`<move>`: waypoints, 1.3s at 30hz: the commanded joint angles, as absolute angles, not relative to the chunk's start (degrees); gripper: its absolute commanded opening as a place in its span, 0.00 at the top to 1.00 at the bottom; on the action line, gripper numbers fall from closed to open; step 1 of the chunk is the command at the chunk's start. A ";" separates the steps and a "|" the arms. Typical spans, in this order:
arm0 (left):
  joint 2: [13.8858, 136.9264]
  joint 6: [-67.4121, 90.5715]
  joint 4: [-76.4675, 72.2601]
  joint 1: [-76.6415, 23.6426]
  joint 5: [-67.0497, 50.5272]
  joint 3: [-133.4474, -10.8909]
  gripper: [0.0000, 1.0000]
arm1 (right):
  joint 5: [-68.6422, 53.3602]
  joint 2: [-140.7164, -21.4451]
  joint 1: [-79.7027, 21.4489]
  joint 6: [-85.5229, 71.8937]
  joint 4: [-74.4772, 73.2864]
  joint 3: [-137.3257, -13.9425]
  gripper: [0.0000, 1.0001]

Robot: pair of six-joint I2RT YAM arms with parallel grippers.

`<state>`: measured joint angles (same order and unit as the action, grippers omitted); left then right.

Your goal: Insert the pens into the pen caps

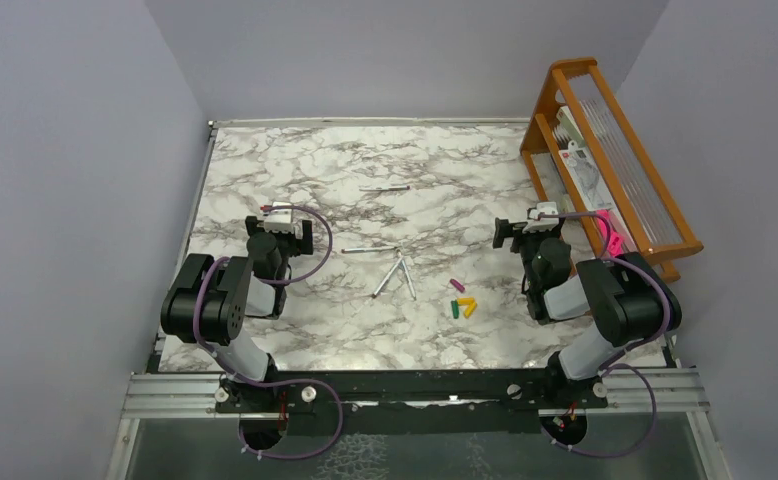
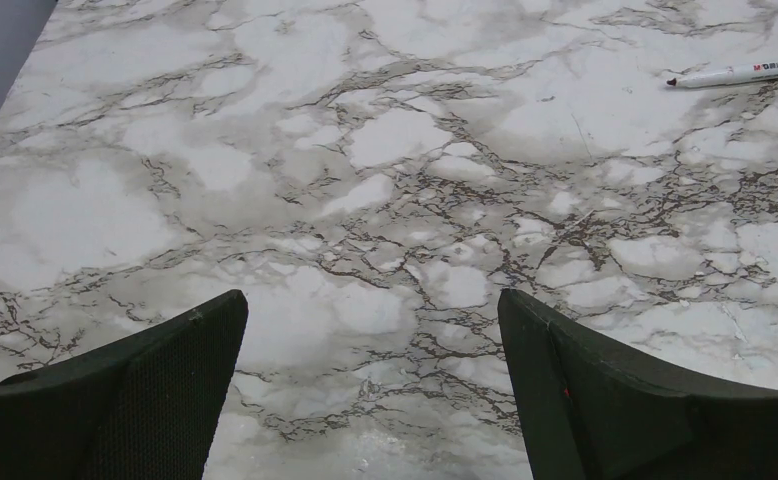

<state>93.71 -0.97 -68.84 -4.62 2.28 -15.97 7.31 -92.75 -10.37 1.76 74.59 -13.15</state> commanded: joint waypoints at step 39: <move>88.77 19.86 -32.89 -16.87 -4.54 -51.45 0.01 | 6.48 -93.04 -9.96 1.82 75.64 -13.40 0.00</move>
